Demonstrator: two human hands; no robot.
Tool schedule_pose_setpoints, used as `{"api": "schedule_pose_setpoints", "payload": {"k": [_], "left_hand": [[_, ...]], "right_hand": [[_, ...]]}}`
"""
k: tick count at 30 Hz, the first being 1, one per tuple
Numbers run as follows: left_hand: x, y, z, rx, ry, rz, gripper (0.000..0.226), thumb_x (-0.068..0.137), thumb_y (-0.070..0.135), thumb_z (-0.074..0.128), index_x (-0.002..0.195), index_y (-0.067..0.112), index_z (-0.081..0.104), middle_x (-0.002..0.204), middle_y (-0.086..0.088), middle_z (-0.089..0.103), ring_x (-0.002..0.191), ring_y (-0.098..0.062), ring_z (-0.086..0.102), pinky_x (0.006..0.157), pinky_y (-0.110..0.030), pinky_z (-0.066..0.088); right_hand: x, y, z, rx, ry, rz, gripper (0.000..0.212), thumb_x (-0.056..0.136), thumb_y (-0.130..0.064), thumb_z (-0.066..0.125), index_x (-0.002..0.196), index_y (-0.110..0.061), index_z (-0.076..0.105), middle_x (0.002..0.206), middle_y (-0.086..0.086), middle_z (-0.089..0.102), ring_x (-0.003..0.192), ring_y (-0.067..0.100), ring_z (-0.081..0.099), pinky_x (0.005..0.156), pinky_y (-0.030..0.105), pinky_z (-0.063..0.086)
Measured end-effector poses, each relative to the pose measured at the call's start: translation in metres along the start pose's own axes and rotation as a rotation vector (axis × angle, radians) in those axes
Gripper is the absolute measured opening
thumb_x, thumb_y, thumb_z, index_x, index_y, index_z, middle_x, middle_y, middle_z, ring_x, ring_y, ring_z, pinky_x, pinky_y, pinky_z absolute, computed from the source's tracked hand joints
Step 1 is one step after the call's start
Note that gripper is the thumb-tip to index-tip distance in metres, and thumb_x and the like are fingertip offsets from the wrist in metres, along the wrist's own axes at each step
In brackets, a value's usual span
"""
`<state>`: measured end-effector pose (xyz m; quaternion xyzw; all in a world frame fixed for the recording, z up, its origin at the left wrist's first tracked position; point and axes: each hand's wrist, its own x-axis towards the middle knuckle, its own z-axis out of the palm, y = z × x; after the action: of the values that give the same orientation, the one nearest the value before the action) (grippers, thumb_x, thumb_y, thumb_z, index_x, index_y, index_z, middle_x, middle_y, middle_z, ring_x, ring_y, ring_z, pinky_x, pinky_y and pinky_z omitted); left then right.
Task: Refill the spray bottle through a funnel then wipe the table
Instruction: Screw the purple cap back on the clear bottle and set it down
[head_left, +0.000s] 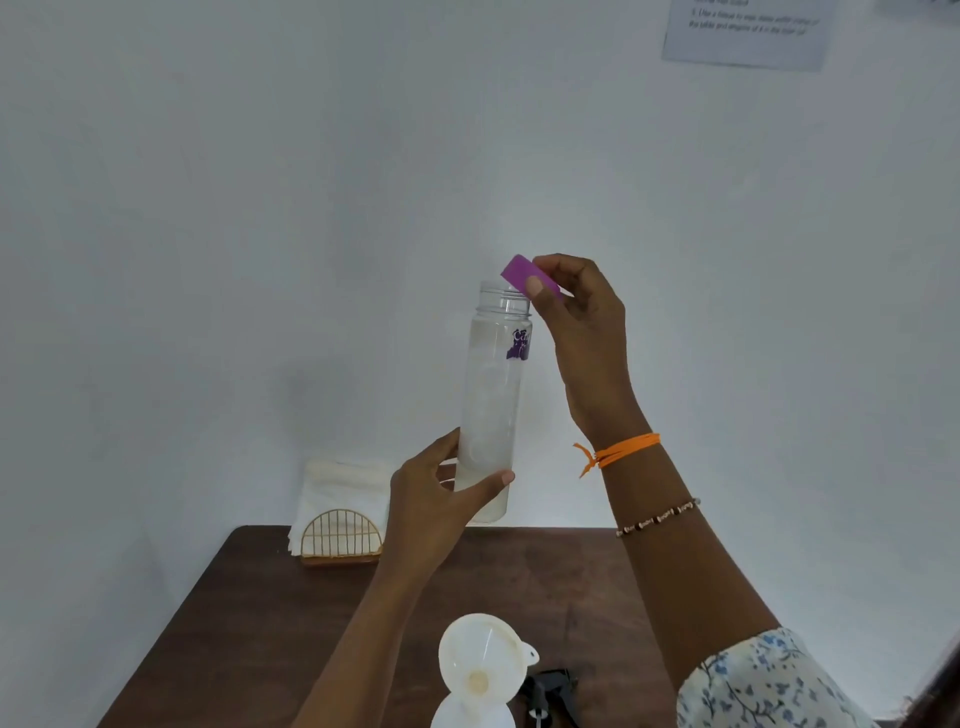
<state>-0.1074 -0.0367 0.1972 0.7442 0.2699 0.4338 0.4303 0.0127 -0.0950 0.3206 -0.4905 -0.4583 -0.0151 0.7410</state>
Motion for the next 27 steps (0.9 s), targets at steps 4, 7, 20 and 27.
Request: {"api": "schedule_pose_setpoints", "payload": {"k": [4, 7, 20, 27], "left_hand": [[0.002, 0.004, -0.001, -0.019, -0.012, 0.019, 0.062, 0.069, 0.038, 0.077, 0.125, 0.024, 0.056, 0.117, 0.012, 0.059, 0.092, -0.004, 0.057, 0.075, -0.007, 0.043], [0.003, 0.006, -0.002, -0.027, -0.032, 0.020, 0.061, 0.070, 0.037, 0.076, 0.126, 0.025, 0.055, 0.123, 0.008, 0.060, 0.092, -0.005, 0.056, 0.078, -0.012, 0.043], [0.001, 0.012, -0.012, -0.192, -0.152, 0.058, 0.053, 0.081, 0.024, 0.068, 0.121, 0.043, 0.039, 0.108, 0.035, 0.049, 0.091, 0.010, 0.055, 0.069, 0.001, 0.042], [-0.001, 0.008, -0.008, -0.207, -0.151, 0.045, 0.053, 0.079, 0.029, 0.069, 0.119, 0.049, 0.041, 0.109, 0.037, 0.051, 0.093, 0.014, 0.057, 0.070, -0.002, 0.044]], "right_hand": [[0.009, -0.005, -0.003, -0.021, -0.083, -0.028, 0.016, 0.090, -0.012, 0.058, 0.106, -0.012, 0.061, 0.105, 0.001, 0.065, 0.096, 0.010, 0.061, 0.084, 0.022, 0.049], [0.012, -0.010, -0.004, -0.074, -0.234, -0.034, 0.017, 0.092, -0.010, 0.055, 0.107, -0.010, 0.062, 0.105, 0.001, 0.063, 0.095, 0.007, 0.059, 0.080, 0.017, 0.048], [0.021, -0.008, -0.013, 0.195, -0.396, 0.063, 0.024, 0.096, -0.006, 0.042, 0.114, -0.008, 0.058, 0.114, 0.006, 0.062, 0.109, 0.017, 0.058, 0.097, 0.031, 0.046], [0.020, -0.010, -0.012, 0.225, -0.415, 0.114, 0.018, 0.093, -0.009, 0.049, 0.106, -0.012, 0.062, 0.109, 0.006, 0.063, 0.102, 0.016, 0.060, 0.091, 0.029, 0.048]]}}
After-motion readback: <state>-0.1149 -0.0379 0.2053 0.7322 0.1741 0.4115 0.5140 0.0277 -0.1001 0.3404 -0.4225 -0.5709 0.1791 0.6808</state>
